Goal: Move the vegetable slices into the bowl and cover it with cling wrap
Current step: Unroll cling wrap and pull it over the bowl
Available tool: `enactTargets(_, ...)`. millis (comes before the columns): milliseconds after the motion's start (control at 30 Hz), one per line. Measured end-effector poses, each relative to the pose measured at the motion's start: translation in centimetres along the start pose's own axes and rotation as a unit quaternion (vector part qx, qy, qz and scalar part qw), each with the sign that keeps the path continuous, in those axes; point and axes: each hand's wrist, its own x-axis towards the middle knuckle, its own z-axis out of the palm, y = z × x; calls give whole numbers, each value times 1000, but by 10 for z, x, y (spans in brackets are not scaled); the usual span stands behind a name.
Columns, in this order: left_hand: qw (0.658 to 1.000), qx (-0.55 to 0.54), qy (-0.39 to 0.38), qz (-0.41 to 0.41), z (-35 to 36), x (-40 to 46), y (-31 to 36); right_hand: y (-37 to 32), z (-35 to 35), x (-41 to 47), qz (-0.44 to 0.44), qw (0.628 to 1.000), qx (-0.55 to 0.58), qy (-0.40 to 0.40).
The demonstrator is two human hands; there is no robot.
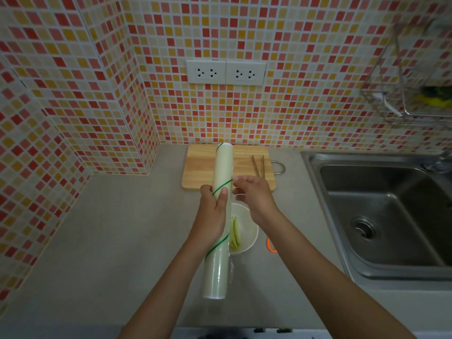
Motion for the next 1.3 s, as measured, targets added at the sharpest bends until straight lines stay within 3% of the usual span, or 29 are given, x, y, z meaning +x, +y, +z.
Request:
enactTargets(400,999,24,8,23,3,-13,-2,-7,-3,5,50,996,68,23)
enactTargets(667,999,-19,13,-35,-2,-12,-8,-8,-5,11,64,996,59,15)
enactTargets(767,999,-16,18,-25,-2,-10,-7,-4,-2,9,70,997,32,27)
enactTargets(933,1000,-9,14,-15,0,-9,-4,-1,5,6,14,994,-104,13)
enactTargets(1067,1000,-1,21,-19,-8,-5,-6,-16,-7,13,20,997,-34,59)
enactTargets(1300,1000,-10,14,8,-3,-6,-1,-9,2,2,57,996,-56,-37)
